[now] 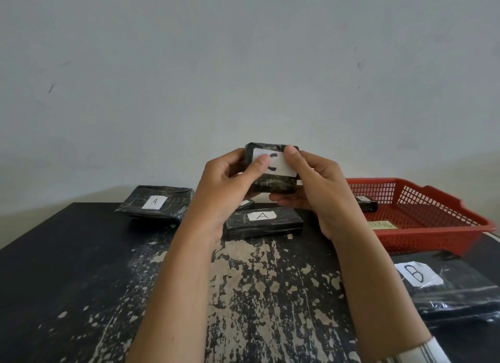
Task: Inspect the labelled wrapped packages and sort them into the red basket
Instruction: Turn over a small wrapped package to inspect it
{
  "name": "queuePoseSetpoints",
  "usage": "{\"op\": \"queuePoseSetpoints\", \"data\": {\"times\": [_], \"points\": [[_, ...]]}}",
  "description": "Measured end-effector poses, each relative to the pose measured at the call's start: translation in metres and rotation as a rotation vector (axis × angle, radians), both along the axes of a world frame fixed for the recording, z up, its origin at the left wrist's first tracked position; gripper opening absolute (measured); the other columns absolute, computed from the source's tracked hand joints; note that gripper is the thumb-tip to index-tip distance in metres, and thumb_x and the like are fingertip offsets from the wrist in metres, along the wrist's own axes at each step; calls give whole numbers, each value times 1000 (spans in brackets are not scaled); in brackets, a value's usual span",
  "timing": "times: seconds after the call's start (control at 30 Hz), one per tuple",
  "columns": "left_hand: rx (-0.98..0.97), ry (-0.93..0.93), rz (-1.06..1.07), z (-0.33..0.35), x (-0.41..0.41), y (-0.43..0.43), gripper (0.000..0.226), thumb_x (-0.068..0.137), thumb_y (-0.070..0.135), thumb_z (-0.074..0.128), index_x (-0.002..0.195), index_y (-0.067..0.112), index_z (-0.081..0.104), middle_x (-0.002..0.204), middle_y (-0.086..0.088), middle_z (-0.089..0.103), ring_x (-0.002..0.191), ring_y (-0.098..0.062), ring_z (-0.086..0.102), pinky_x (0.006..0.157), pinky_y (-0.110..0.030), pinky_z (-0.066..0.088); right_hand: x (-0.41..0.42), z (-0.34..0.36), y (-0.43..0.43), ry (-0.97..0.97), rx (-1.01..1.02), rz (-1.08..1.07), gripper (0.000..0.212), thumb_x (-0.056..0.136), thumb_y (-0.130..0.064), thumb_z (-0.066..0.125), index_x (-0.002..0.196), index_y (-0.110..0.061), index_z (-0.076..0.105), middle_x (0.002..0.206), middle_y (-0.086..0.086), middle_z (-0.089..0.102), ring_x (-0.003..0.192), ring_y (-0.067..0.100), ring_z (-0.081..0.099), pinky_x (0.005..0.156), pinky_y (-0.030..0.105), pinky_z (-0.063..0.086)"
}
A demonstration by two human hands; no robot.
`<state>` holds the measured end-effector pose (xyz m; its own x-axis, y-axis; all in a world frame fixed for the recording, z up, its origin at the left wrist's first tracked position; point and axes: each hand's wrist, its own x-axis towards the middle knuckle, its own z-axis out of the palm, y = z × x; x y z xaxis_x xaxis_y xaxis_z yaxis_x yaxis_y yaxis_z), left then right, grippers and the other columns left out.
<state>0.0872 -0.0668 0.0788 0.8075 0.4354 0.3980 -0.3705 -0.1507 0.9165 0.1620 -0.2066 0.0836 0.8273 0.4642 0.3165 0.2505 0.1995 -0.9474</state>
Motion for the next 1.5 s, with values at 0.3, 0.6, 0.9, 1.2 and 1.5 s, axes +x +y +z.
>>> {"op": "queuePoseSetpoints", "data": {"times": [0.3,0.6,0.9,1.2,1.5], "points": [[-63,29,-36,-4,1,2,13,90,11,76,101,17,78,98,-2,81,92,-12,77,78,-20,60,5,0,-6,-11,-26,51,29,98,-37,67,109,-12,76,94,8,82,80,24,80,70,27,64],[-37,61,2,-3,1,4,38,84,51,72,105,20,78,104,-2,80,99,-15,76,87,-26,60,14,-5,-9,-68,-13,112,24,94,-5,72,116,-14,73,107,13,80,95,26,79,84,30,64],[-106,140,4,4,-4,-4,52,83,67,63,95,20,80,92,-4,81,91,-18,78,77,-26,62,21,-9,-11,-169,-48,41,22,88,-1,78,109,-4,73,107,6,80,107,23,76,98,40,61],[-154,34,73,2,1,-2,26,94,39,68,89,18,82,92,-1,82,90,-10,77,79,-24,61,13,-5,-7,-102,-47,97,62,75,-53,76,128,-21,70,111,1,80,113,13,73,105,37,57],[-115,55,-4,-5,6,3,58,72,54,79,114,13,77,105,-1,81,102,-13,76,94,-28,59,15,-7,-3,-8,68,33,30,89,-23,79,117,-13,75,107,7,81,111,16,75,103,33,57]]}}
